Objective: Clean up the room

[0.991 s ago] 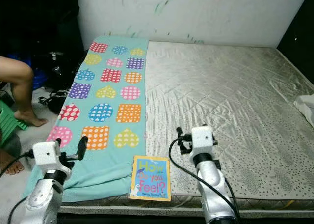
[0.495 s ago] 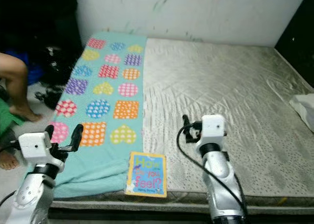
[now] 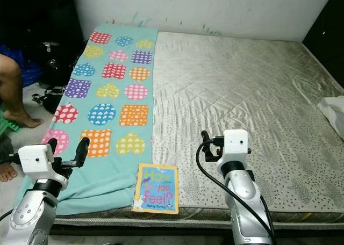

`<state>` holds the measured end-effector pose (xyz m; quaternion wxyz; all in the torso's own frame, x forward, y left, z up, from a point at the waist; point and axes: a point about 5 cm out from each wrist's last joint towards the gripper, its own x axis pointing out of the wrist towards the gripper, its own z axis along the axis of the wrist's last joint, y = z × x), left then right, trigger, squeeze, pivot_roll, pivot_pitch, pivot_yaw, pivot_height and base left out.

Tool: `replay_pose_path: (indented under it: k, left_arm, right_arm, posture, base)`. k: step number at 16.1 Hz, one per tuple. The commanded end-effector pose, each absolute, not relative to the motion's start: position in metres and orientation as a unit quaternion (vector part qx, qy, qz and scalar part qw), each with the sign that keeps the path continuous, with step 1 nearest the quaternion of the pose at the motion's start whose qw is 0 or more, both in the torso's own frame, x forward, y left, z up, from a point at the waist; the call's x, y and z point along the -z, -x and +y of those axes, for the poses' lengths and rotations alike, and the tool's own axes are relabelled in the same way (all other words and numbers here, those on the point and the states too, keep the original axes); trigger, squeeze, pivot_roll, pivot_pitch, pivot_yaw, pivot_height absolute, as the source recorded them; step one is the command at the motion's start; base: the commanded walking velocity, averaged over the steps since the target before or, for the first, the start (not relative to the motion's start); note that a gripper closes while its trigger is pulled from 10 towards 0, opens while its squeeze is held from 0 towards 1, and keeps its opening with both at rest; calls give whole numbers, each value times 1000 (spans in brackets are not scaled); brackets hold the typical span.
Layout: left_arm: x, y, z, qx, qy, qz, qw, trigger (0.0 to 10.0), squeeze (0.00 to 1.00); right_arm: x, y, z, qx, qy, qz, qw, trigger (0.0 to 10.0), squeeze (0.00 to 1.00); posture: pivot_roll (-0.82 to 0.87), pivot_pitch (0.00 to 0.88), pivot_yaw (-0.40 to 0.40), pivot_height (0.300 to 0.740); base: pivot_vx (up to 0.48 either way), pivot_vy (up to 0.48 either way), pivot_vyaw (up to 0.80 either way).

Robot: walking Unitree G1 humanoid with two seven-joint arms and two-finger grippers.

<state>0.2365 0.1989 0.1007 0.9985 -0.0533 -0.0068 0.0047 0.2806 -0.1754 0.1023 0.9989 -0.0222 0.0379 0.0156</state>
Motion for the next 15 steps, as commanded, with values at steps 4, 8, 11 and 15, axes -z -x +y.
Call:
replay_pose_path:
  k: [4,8,11,15]
  left_arm:
    - [-106,-240,199,-6,48,-11,999,10000,0]
    - [-106,-241,196,-2,49,-8,999,10000,0]
    - [-109,-242,196,-8,48,-14,999,10000,0]
    - [-112,-244,194,-11,54,-19,998,10000,0]
  right_arm:
    - [-109,-283,-175,-17,23,31,999,10000,0]
    - [-111,-285,-174,-18,24,29,999,10000,0]
    - [-110,-284,-176,-16,30,32,999,10000,0]
    - [-111,-283,-176,-19,33,33,999,10000,0]
  posture:
    - [-12,110,-76,687]
    - [-15,112,-79,649]
    - [-21,118,-82,649]
    - [-29,126,-87,644]
  base:
    - [0,0,0]
    - [0,0,0]
    - [0,0,0]
    - [0,0,0]
